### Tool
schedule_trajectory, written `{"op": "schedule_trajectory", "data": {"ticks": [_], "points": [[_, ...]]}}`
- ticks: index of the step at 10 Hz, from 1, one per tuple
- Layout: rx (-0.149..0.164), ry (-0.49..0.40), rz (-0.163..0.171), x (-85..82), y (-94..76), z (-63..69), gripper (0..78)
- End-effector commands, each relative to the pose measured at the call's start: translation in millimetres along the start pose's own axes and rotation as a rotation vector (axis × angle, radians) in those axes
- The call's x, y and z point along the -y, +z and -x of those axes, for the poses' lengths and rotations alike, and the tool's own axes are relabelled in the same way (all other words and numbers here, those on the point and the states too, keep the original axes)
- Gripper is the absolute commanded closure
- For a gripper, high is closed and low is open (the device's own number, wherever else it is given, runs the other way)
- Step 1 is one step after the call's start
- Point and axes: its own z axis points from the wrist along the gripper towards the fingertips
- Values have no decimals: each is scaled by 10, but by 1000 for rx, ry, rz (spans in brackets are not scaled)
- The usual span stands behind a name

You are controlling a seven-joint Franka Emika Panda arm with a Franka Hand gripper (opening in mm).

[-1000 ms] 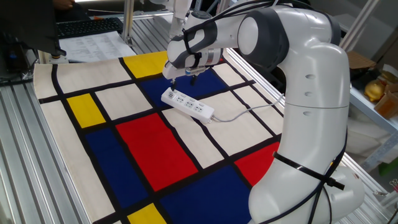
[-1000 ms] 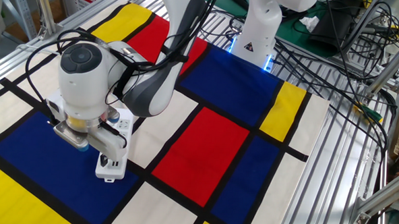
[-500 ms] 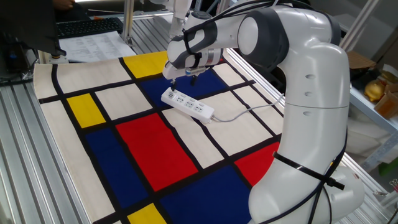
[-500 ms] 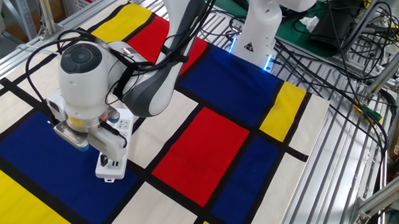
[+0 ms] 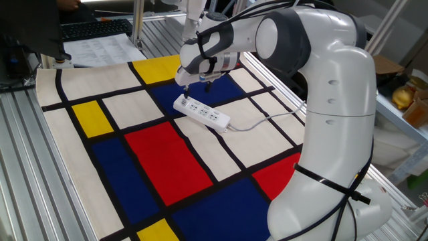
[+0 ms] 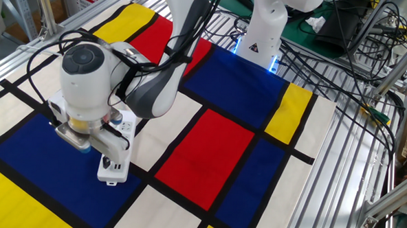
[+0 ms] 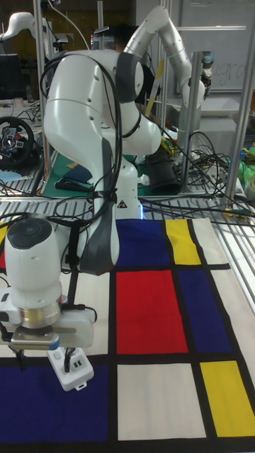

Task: Turn on the power strip by pressing the button

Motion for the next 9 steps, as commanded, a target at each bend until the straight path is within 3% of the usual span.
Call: {"op": "schedule_trajectory", "data": {"ticks": [1, 9], "points": [[10, 19, -3, 58, -107, 3, 2], [0, 22, -6, 111, -48, -25, 2]]}}
